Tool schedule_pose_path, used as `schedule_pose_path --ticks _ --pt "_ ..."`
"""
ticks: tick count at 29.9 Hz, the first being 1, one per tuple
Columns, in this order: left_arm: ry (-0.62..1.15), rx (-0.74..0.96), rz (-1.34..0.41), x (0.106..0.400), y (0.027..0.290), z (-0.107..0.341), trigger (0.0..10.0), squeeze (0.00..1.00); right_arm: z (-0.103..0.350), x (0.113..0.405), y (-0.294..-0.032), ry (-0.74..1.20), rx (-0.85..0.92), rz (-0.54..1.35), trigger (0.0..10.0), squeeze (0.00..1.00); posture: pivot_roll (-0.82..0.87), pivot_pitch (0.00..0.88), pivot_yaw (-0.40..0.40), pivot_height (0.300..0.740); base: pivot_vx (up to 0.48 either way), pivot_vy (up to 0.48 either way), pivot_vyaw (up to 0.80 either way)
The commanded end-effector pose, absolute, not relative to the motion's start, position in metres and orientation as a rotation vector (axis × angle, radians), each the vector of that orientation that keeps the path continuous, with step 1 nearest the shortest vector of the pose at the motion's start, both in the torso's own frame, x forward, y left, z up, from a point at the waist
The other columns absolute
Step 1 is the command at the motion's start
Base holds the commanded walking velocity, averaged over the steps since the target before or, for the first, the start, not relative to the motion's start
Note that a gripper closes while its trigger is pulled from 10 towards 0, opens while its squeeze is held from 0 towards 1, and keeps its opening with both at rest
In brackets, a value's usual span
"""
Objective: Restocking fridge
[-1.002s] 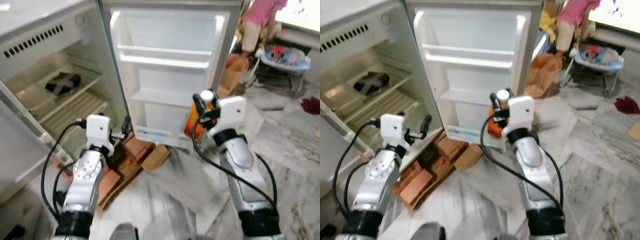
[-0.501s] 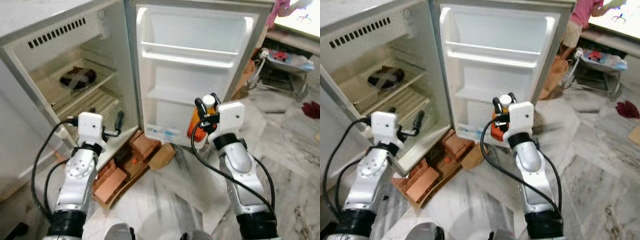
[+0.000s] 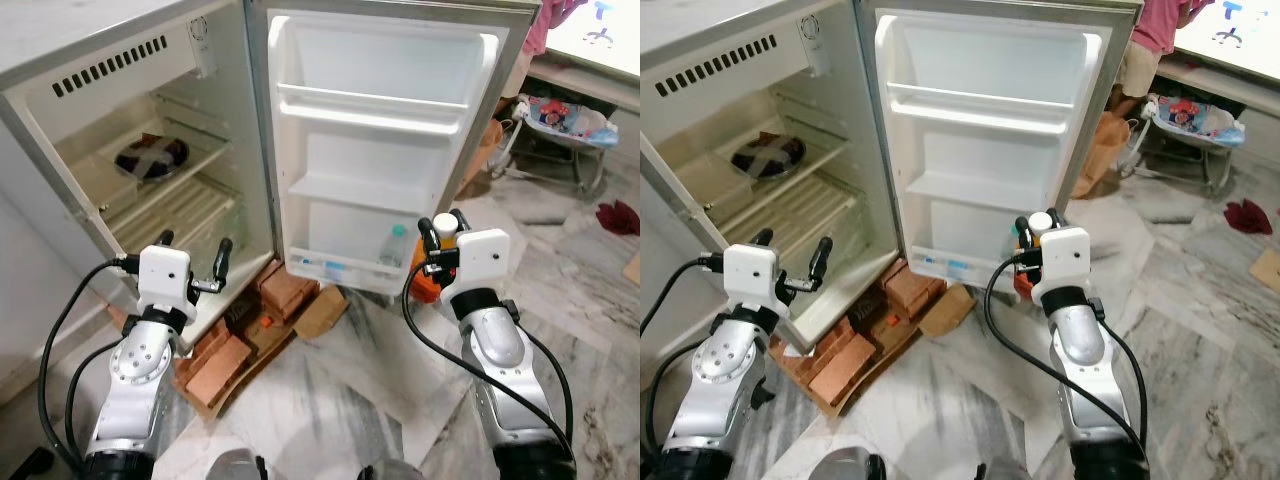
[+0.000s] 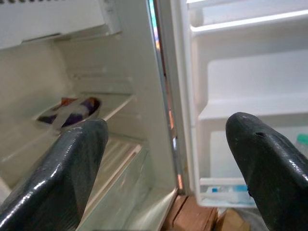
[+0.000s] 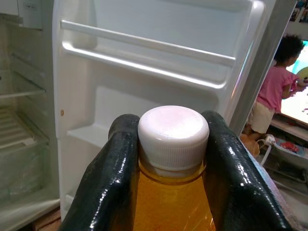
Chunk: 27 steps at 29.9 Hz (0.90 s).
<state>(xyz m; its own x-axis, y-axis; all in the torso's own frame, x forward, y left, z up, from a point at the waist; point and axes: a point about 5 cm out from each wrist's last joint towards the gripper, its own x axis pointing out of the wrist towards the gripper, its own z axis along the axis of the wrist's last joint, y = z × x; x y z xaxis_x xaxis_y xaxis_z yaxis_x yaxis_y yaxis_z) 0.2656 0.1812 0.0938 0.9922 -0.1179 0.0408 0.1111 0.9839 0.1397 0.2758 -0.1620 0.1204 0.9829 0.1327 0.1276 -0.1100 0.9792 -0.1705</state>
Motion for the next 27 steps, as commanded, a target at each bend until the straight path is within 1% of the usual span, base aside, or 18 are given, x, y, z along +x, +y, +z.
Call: schedule_pose_path --ticks 1,14,21,26,27 --pt "-0.07 0.128 -0.123 0.269 0.179 0.1 10.0 0.0 0.13 0.28 -0.155 -0.189 -0.155 0.153 10.0 0.0 0.01 0.049 -0.018 0.74 0.435 0.0 0.0" --pt "-0.047 0.107 -0.146 0.269 0.175 0.098 10.0 0.0 0.125 0.276 -0.149 -0.182 -0.148 0.183 10.0 0.0 0.01 0.049 -0.021 0.74 0.437 0.0 0.0" --pt "-0.045 0.103 -0.157 0.271 0.17 0.099 10.0 0.0 0.126 0.279 -0.154 -0.185 -0.17 0.169 10.0 0.0 0.01 0.052 -0.016 0.74 0.336 0.341 0.0" --pt "-0.055 0.102 -0.171 0.271 0.169 0.102 10.0 0.0 0.124 0.277 -0.156 -0.178 -0.172 0.163 10.0 0.0 0.01 0.054 -0.013 0.74 0.274 0.379 0.0" --pt "-0.05 0.105 -0.171 0.271 0.169 0.101 10.0 0.0 0.124 0.277 -0.156 -0.177 -0.172 0.164 10.0 0.0 0.01 0.054 -0.013 0.74 0.0 0.0 0.0"
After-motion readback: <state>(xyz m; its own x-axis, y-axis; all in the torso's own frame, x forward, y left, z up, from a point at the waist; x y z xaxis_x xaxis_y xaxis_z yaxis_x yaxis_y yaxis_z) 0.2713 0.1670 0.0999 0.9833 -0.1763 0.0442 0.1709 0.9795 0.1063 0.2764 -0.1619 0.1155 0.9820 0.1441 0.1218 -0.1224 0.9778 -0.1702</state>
